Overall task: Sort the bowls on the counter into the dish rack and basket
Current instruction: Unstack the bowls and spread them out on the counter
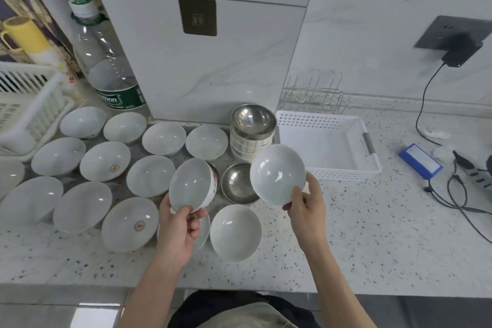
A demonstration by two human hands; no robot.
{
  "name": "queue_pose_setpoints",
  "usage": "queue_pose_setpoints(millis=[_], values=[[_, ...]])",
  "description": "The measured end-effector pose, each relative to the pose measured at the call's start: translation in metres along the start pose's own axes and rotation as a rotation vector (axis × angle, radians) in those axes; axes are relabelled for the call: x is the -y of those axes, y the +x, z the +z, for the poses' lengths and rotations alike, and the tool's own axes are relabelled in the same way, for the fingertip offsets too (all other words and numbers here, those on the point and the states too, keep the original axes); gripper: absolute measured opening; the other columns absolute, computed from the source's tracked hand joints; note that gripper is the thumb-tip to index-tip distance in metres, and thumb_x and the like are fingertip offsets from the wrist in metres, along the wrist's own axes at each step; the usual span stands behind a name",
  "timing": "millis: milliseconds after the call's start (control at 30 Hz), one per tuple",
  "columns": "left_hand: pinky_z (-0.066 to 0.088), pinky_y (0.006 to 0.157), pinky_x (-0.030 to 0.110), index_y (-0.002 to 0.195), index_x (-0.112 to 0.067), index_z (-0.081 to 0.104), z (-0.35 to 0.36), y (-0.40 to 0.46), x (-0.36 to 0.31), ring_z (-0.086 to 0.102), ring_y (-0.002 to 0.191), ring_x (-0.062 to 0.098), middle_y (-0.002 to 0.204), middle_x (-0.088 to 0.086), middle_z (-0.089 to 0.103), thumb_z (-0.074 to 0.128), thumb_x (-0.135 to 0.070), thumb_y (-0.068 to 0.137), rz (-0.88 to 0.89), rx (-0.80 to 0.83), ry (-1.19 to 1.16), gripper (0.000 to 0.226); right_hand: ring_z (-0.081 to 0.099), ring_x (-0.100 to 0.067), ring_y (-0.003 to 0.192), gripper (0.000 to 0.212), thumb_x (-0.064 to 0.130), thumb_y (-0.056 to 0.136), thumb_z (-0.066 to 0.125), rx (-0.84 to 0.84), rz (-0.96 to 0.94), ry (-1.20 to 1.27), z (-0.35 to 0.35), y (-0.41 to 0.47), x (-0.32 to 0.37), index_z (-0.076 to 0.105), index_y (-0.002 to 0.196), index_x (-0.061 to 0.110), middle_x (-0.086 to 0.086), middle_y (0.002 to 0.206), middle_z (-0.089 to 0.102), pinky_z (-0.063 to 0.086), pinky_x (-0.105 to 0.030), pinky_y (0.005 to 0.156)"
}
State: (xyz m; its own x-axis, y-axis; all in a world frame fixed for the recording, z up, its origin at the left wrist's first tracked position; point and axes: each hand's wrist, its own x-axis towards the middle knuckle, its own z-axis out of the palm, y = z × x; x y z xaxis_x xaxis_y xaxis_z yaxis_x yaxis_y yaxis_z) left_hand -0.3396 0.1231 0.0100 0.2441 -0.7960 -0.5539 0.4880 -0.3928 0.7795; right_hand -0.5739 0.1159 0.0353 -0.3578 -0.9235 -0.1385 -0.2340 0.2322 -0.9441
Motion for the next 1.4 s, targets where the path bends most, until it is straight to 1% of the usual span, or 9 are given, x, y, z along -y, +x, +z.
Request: queue_pose_setpoints(millis=[100,200,333,467,633,800,1067,1300,1400], values=[[0.035,0.035,0.017,0.136,-0.03,0.044,0.016,-0.01,0.019,0.044,0.039,0.007,0.063,0.012,0.068,0.043,-0.001,0.097,-0.001,0.006,-0.025,0.049,0.062,-0.002,0.058,0.038,0.017,0.1,0.041,-0.017,0.059,-0.043,-0.033,0.002,-0.023,0.043,0.136,0.03,0.002,0.07,0.068,0.049,-0.029,0.059],[0.036,0.035,0.017,0.136,-0.031,0.041,0.028,-0.019,0.036,0.044,0.04,0.007,0.063,0.012,0.069,0.044,-0.002,0.097,0.008,-0.003,-0.017,0.049,0.063,-0.005,0.059,0.039,0.016,0.1,0.04,0.027,0.108,-0.102,-0.052,0.009,-0.043,0.043,0.137,0.029,-0.002,0.076,0.068,0.046,-0.026,0.056],[0.035,0.036,0.018,0.136,-0.033,0.04,0.037,-0.027,0.049,0.043,0.039,0.008,0.065,0.014,0.07,0.042,-0.001,0.097,0.025,-0.02,0.023,0.052,0.064,-0.013,0.066,0.041,0.014,0.099,0.038,0.107,0.148,-0.165,-0.06,0.024,-0.058,0.041,0.139,0.024,-0.005,0.078,0.068,0.045,-0.024,0.053],[0.035,0.036,0.019,0.137,-0.035,0.039,0.044,-0.034,0.057,0.043,0.041,0.008,0.067,0.015,0.07,0.044,-0.002,0.097,0.05,-0.022,0.055,0.052,0.064,-0.011,0.066,0.043,0.014,0.098,0.037,0.184,0.169,-0.21,-0.06,0.036,-0.069,0.042,0.14,0.024,-0.002,0.089,0.066,0.043,-0.017,0.048],[0.035,0.036,0.019,0.136,-0.032,0.039,0.053,-0.041,0.063,0.044,0.04,0.008,0.064,0.014,0.07,0.043,-0.001,0.097,0.087,-0.038,0.084,0.05,0.066,-0.012,0.065,0.045,0.013,0.096,0.037,0.266,0.16,-0.242,-0.054,0.05,-0.074,0.042,0.139,0.024,0.001,0.09,0.064,0.048,-0.023,0.051],[0.035,0.036,0.02,0.14,-0.032,0.037,0.06,-0.048,0.071,0.046,0.039,0.008,0.063,0.013,0.07,0.044,0.0,0.097,0.097,-0.089,0.113,0.054,0.064,-0.009,0.063,0.046,0.012,0.095,0.038,0.313,0.158,-0.253,-0.05,0.06,-0.076,0.043,0.139,0.026,-0.006,0.096,0.067,0.04,-0.011,0.044],[0.034,0.036,0.021,0.137,-0.034,0.041,0.062,-0.057,0.08,0.052,0.042,0.01,0.066,0.015,0.071,0.045,0.002,0.095,0.102,-0.102,0.179,0.055,0.065,-0.015,0.067,0.045,0.009,0.095,0.037,0.339,0.139,-0.244,-0.045,0.07,-0.08,0.046,0.138,0.023,-0.002,0.096,0.064,0.048,-0.023,0.054],[0.035,0.036,0.022,0.137,-0.041,0.042,0.063,-0.057,0.084,0.051,0.041,0.009,0.075,0.023,0.068,0.045,0.002,0.095,0.088,-0.093,0.187,0.06,0.066,-0.014,0.068,0.045,0.012,0.097,0.038,0.3,0.151,-0.195,-0.043,0.07,-0.083,0.046,0.139,0.023,-0.006,0.095,0.067,0.045,-0.018,0.051],[0.035,0.036,0.022,0.129,-0.048,0.045,0.064,-0.059,0.084,0.052,0.041,0.009,0.074,0.021,0.069,0.045,0.002,0.096,0.098,-0.083,0.208,0.06,0.063,-0.006,0.06,0.042,0.017,0.097,0.043,0.271,0.221,-0.115,-0.042,0.07,-0.085,0.046,0.138,0.025,-0.008,0.09,0.069,0.043,-0.015,0.046]])
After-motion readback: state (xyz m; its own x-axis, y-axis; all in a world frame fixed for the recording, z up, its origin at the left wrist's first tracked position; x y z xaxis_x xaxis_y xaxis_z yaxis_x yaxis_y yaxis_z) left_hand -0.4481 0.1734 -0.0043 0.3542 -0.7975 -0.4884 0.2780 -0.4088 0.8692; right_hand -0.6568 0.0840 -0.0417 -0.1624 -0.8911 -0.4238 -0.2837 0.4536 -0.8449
